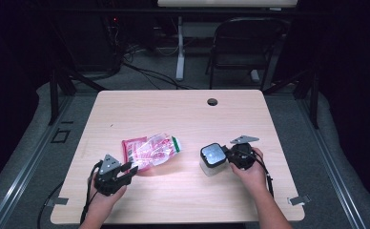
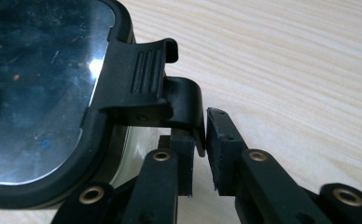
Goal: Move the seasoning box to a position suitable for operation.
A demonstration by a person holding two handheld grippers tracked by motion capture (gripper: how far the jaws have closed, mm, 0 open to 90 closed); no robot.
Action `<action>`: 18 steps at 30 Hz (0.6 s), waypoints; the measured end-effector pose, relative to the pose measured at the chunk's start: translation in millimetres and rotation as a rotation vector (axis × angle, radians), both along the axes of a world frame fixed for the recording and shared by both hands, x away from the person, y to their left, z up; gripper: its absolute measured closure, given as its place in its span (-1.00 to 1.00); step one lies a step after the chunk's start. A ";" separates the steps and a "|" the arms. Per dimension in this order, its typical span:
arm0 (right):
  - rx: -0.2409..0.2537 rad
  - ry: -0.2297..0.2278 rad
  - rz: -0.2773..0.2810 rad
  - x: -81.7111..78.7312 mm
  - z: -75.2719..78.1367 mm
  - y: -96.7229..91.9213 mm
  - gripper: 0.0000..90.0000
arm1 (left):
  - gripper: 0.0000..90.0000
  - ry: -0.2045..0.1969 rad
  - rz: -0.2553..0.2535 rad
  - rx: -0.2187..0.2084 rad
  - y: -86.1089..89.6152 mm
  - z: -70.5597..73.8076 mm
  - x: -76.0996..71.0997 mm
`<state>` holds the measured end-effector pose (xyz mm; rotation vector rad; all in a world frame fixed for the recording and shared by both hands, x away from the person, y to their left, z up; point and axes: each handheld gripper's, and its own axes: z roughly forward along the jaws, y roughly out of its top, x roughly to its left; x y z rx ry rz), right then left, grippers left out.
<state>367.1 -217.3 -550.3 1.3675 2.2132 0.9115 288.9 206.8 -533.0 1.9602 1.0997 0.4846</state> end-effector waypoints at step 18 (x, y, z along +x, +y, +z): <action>-0.055 0.012 -0.012 -40.5 3.4 29.5 0.82 | 0.77 0.046 -0.208 0.015 -70.6 -6.4 6.3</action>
